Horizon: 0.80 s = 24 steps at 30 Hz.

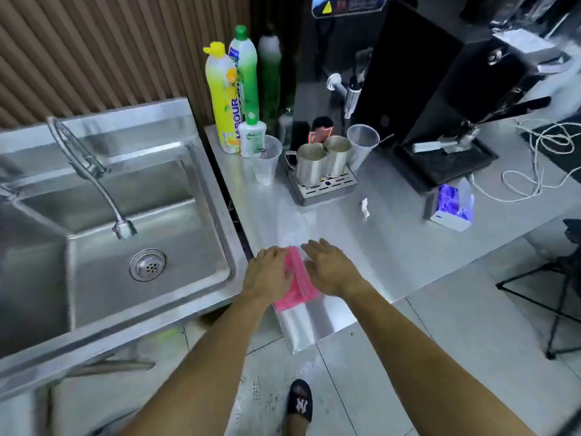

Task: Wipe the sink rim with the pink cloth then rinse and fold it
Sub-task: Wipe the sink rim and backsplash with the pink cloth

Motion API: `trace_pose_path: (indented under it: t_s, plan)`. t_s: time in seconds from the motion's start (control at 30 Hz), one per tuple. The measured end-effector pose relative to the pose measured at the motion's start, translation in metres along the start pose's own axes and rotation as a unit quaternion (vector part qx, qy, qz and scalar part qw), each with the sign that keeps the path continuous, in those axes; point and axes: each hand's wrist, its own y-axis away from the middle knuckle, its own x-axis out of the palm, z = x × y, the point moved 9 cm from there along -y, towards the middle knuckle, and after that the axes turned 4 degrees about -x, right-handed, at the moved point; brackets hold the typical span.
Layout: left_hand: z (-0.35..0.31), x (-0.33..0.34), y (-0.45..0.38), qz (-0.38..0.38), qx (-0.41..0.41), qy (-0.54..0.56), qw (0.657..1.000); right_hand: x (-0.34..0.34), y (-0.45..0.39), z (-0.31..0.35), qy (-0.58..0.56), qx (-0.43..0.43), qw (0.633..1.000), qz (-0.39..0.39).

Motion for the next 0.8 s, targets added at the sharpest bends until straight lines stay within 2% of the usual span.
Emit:
trace_pose_path:
  t_s: [0.07, 0.17, 0.23, 0.43, 0.63, 0.7, 0.8]
  plan:
    - [-0.006, 0.015, 0.002, -0.031, -0.038, 0.0, 0.999, 0.015, -0.005, -0.014, 0.022, -0.007, 1.0, 0.011]
    - [-0.012, 0.033, 0.01, -0.082, -0.113, 0.046, 0.989, 0.037, -0.012, -0.035, 0.039, -0.021, 0.999, -0.014]
    - [-0.016, 0.04, 0.009, -0.104, -0.123, 0.03, 0.986, 0.051, -0.014, -0.047, 0.04, -0.036, 0.998, -0.02]
    - [-0.017, 0.046, 0.006, -0.14, -0.076, -0.026, 0.987, 0.069, -0.011, -0.055, 0.049, -0.07, 0.992, -0.088]
    - [-0.017, 0.044, -0.01, -0.12, 0.056, -0.072, 0.989, 0.068, -0.009, -0.057, 0.049, -0.078, 0.985, -0.145]
    - [-0.017, 0.043, -0.01, -0.124, 0.054, -0.081, 0.987, 0.067, -0.009, -0.057, 0.05, -0.075, 0.984, -0.157]
    - [-0.018, 0.048, -0.005, -0.139, 0.006, -0.081, 0.987, 0.069, -0.01, -0.059, 0.052, -0.073, 0.983, -0.158]
